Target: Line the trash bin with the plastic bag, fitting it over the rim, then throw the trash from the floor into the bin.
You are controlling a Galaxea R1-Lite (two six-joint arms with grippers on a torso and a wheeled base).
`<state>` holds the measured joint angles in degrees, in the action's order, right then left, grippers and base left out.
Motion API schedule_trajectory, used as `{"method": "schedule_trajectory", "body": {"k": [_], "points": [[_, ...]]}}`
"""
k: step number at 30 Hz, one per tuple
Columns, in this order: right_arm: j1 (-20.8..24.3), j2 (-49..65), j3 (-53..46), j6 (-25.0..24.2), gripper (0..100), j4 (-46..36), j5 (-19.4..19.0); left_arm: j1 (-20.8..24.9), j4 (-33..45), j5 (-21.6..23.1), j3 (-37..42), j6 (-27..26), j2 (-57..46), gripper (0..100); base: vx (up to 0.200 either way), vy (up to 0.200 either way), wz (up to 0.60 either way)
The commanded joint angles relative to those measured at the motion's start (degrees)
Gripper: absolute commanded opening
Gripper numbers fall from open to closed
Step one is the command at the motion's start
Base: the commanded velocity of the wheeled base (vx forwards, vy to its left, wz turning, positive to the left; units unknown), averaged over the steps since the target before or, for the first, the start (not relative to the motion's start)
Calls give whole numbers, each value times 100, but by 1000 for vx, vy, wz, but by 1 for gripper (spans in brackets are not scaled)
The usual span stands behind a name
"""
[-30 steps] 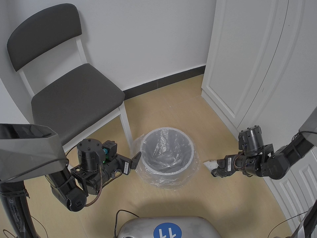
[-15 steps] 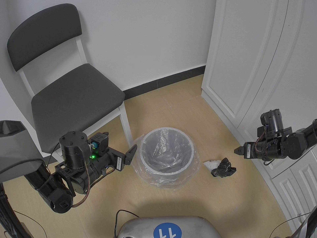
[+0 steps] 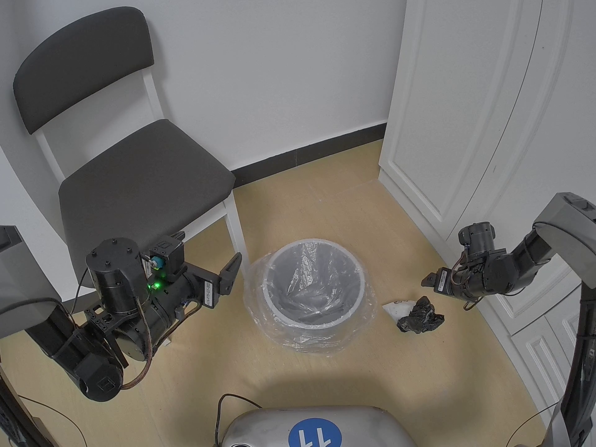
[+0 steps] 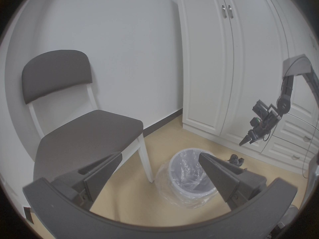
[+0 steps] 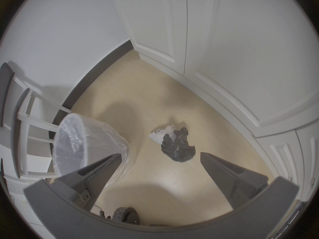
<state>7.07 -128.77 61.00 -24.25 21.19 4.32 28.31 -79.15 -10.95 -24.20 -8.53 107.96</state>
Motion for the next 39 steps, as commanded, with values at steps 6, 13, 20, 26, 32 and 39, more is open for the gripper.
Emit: {"method": "schedule_trajectory", "body": {"k": [6, 13, 20, 26, 32, 39], "points": [[-522, -1801, 2390, 394, 100, -1372, -300, -229, -425, -610, 495, 194, -223, 100, 0, 0, 0], [-584, -2689, 4886, 623, 100, -3305, -801, -607, -434, -619, 882, 388, -390, 100, 0, 0, 0], [-549, -3233, 5359, 1106, 100, -3323, -1231, -677, -425, -988, 750, 291, -346, 100, 0, 0, 0], [-312, -3269, 5359, 1150, 100, -3481, -1205, -660, -452, -1226, 715, 238, -214, 100, 0, 0, 0], [-303, -3295, 5359, 1159, 100, -3516, -1082, -642, -654, -1226, 803, 247, -108, 100, 0, 0, 0], [-312, -3269, 5359, 1168, 100, -3516, -757, -625, -672, -1226, 776, 247, -56, 100, 0, 0, 0]]}}
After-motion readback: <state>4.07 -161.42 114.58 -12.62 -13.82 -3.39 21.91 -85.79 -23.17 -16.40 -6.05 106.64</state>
